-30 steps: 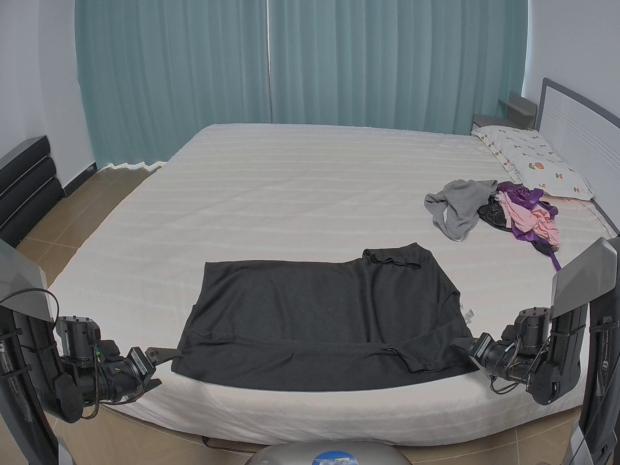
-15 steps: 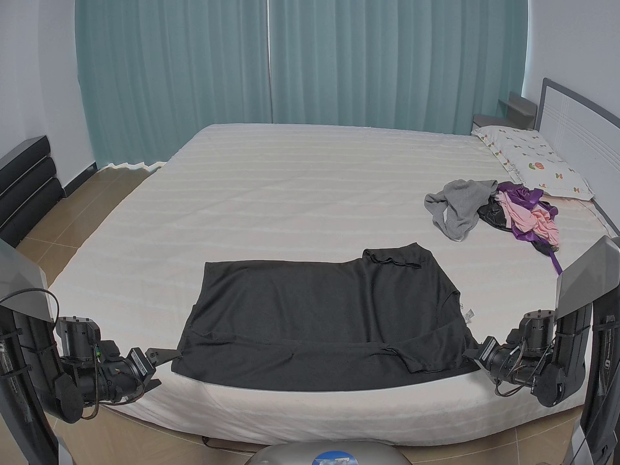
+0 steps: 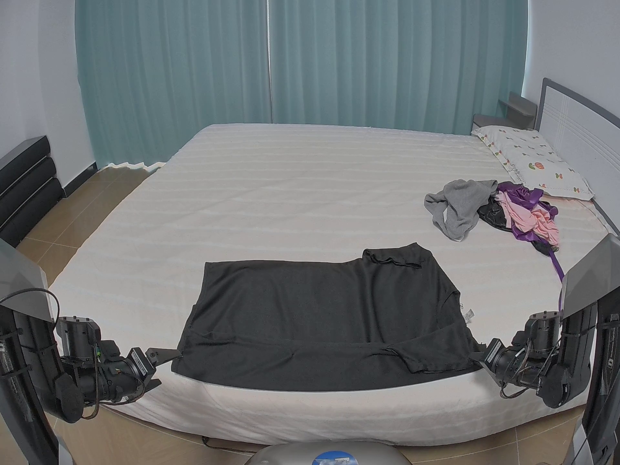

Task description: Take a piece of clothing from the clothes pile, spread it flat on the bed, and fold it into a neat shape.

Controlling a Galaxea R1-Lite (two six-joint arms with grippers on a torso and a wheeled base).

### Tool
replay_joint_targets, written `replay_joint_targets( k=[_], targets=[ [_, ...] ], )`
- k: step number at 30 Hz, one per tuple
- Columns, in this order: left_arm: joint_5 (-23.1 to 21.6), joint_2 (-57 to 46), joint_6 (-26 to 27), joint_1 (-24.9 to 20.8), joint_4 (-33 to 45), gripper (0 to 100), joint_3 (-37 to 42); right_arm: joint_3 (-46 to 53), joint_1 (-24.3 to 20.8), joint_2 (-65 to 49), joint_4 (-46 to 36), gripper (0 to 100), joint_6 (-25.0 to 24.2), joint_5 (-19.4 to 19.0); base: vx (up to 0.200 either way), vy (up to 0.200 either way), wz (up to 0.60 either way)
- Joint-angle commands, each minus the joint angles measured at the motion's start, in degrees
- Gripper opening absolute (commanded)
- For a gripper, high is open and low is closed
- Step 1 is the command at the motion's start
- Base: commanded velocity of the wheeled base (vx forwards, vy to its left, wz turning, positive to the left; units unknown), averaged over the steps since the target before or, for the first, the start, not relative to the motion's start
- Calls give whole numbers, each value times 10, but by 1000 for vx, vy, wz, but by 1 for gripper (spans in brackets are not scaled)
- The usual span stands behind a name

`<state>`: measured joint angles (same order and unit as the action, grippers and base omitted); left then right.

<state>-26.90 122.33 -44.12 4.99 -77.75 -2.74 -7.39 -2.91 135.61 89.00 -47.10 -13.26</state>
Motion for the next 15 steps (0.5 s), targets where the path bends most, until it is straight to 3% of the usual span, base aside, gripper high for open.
replay_joint_targets(
  k=[1, 2, 9, 15],
  targets=[
    [0, 1, 0, 0, 0, 100, 0, 2, 0, 1, 9, 0, 0, 0, 0, 0, 0],
    [0, 1, 0, 0, 0, 100, -1, 4, 0, 2, 9, 100, 0, 0, 0, 0, 0],
    [4, 1, 0, 0, 0, 100, -2, 6, 1, -20, 9, 100, -6, -4, 0, 0, 0],
    [4, 0, -6, 1, -11, 100, -1, 5, 32, -54, 9, 100, -7, -12, 33, 0, 0]
  ],
)
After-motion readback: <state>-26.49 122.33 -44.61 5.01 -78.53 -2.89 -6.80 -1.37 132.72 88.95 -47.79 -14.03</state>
